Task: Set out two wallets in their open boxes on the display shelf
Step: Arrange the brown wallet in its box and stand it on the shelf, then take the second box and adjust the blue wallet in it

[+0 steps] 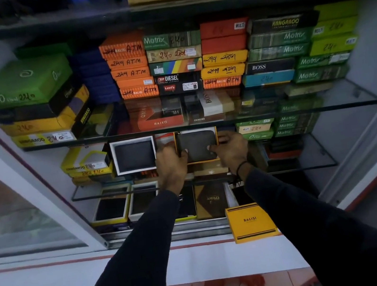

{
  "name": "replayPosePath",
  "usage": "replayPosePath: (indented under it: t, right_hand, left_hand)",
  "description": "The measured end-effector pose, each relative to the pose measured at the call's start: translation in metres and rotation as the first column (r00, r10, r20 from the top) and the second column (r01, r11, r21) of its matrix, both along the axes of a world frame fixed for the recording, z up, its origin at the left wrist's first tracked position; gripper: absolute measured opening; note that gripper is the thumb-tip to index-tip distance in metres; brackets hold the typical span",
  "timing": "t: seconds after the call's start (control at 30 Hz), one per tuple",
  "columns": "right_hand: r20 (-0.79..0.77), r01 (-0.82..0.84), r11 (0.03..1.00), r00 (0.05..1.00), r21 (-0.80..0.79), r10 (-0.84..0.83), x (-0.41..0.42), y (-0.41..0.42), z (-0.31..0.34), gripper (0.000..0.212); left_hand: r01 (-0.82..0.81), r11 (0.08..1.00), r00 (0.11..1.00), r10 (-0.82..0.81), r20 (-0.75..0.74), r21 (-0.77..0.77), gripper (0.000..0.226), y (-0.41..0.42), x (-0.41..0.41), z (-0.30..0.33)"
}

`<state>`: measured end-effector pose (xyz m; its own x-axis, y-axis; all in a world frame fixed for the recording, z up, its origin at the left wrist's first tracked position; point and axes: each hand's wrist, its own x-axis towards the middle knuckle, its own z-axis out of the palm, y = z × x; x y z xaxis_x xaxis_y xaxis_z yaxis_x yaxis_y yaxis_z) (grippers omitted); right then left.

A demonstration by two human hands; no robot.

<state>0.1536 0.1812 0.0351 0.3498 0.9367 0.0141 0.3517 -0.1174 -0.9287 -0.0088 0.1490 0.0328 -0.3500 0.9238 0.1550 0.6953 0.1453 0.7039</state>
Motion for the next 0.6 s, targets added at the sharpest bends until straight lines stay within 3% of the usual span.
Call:
replayPosePath:
  t: [0.1,0.2,0.27,0.33,0.4,0.47,0.53,0.6]
  right_hand:
    - [0.024,0.090,0.994,0.996,0.064,-0.092,0.013,-0.015,-0.002,0.025]
    - [0.036,0.086,0.969,0.995,0.230,-0.097,0.034,-0.054,-0.019,0.014]
    - [0.048,0.143,0.930,0.985,0.338,-0.168,0.049,-0.087,-0.038,0.005]
    - [0.084,0.192,0.917,0.968,0.351,-0.235,0.064,-0.118,-0.064,0.007]
    - [0.133,0.217,0.951,0.959,0.220,-0.250,0.083,-0.142,-0.091,0.009]
    - [0.262,0.210,0.977,0.946,-0.043,-0.191,0.100,-0.154,-0.115,0.013]
    - [0.327,0.177,0.926,0.943,-0.333,-0.062,0.115,-0.161,-0.131,0.020]
    - [0.168,0.104,0.860,0.986,-0.499,-0.021,0.128,-0.165,-0.137,0.025]
  left_hand:
    - [-0.020,0.977,1.000,0.022,-0.009,0.212,0.032,-0.027,0.007,-0.007]
    - [0.051,0.913,0.998,-0.061,0.012,0.404,0.026,-0.073,0.023,-0.033]
    - [0.165,0.898,0.985,-0.172,-0.021,0.408,0.019,-0.105,0.039,-0.060]
    - [0.347,0.896,0.938,-0.330,-0.107,0.278,0.016,-0.127,0.057,-0.087]
    - [0.508,0.859,0.850,-0.488,-0.197,0.063,0.024,-0.136,0.077,-0.109]
    - [0.574,0.811,0.771,-0.582,-0.259,-0.113,0.039,-0.132,0.099,-0.122]
    - [0.578,0.774,0.715,-0.633,-0.297,-0.258,0.063,-0.121,0.122,-0.128]
    - [0.574,0.726,0.647,-0.685,-0.334,-0.378,0.091,-0.107,0.144,-0.132]
